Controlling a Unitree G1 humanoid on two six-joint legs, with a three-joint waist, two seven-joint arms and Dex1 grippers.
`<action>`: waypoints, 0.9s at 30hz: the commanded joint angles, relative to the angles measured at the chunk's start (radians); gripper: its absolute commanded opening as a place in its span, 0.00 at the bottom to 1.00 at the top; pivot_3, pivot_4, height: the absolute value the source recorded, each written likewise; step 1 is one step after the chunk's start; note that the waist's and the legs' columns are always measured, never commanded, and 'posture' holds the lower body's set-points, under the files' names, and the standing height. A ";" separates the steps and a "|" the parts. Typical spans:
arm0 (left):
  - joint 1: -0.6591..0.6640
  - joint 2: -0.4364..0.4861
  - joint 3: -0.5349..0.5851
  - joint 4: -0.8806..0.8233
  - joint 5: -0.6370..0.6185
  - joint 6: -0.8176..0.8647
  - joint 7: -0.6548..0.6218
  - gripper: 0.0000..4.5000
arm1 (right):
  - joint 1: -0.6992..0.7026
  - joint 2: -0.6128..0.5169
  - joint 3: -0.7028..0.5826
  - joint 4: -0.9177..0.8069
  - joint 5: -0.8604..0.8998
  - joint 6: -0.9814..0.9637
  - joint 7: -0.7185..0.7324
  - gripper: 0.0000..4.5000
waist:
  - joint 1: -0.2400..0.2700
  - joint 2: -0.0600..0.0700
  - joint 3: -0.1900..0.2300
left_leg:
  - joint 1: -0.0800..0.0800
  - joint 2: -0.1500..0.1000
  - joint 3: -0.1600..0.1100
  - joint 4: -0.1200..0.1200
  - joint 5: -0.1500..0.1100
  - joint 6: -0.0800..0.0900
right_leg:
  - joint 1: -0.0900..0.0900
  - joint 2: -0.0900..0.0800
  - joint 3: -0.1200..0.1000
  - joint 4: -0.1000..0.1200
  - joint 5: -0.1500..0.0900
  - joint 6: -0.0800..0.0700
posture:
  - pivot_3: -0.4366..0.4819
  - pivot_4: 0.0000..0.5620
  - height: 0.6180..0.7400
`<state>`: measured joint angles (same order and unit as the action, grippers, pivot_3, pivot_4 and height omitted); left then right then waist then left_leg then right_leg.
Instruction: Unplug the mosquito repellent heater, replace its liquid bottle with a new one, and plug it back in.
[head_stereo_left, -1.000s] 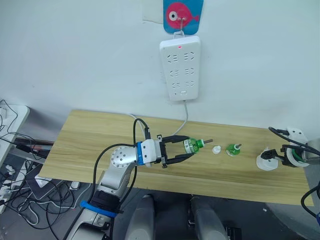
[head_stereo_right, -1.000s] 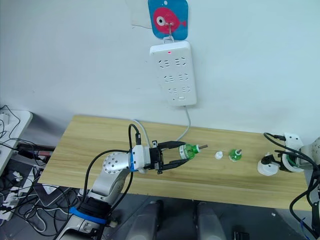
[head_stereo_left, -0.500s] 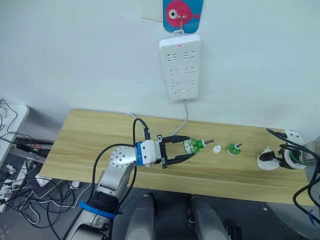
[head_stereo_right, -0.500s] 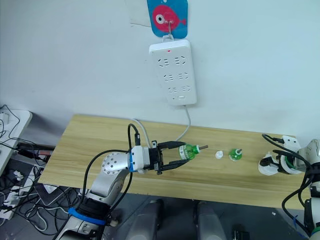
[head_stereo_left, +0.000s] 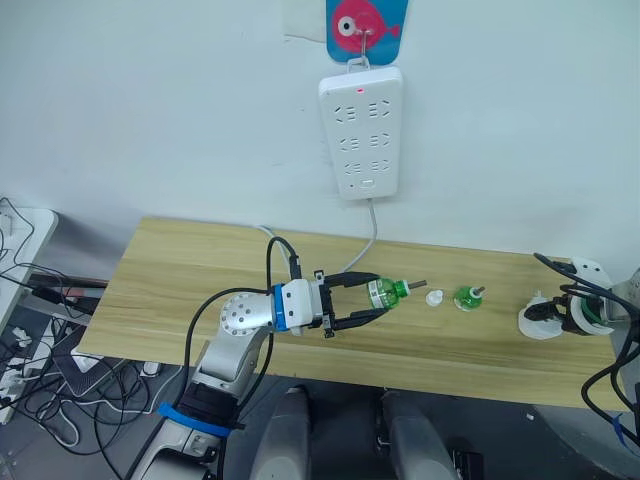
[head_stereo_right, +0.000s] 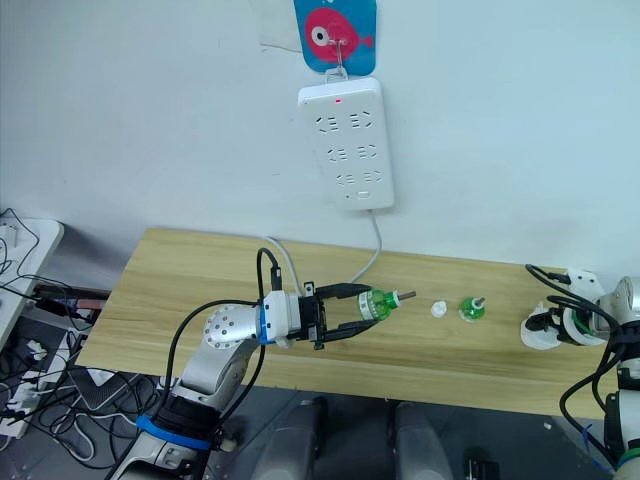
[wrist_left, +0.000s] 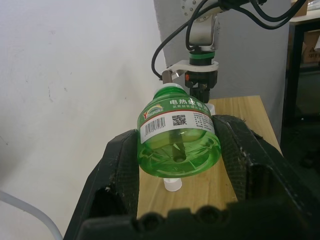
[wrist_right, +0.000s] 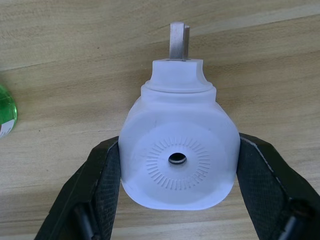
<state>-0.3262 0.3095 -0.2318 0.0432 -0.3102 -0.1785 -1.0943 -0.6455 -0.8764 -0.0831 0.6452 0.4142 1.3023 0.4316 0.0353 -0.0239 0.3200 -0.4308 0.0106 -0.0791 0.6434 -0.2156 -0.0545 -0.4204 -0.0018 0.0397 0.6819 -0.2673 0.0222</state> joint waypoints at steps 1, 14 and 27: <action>0.008 0.002 -0.008 -0.047 -0.010 -0.008 -0.009 0.48 | 0.024 -0.029 -0.053 -0.058 0.002 0.032 0.027 0.65 | 0.000 0.000 0.000 | 0.000 0.000 0.000 0.000 0.000 0.000 | 0.000 0.000 0.000 0.000 0.000 0.000 | 0.73 0.59 1.00; -0.034 0.040 0.024 0.023 -0.129 -0.132 -0.266 0.48 | 0.639 -0.238 -0.520 -0.750 0.911 0.312 0.436 0.65 | 0.029 0.005 0.000 | -0.001 0.000 -0.001 0.000 -0.001 0.002 | 0.001 0.000 -0.001 -0.002 0.000 0.001 | 0.66 0.57 1.00; -0.112 0.031 0.023 0.122 -0.114 -0.181 -0.342 0.48 | 0.648 -0.090 -0.298 -0.973 1.558 -0.179 -0.213 0.65 | 0.013 0.001 0.002 | -0.002 0.000 0.002 0.002 -0.002 0.003 | 0.000 0.001 0.001 -0.003 0.000 0.010 | 0.64 0.58 1.00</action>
<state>-0.4310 0.3466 -0.2089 0.1729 -0.4228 -0.3388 -1.4290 0.0156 -0.9738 -0.3818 -0.2830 1.9371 1.1651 0.2395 0.0485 -0.0233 0.3219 -0.4332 0.0106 -0.0770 0.6452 -0.2172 -0.0516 -0.4209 -0.0011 0.0403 0.6785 -0.2670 0.0319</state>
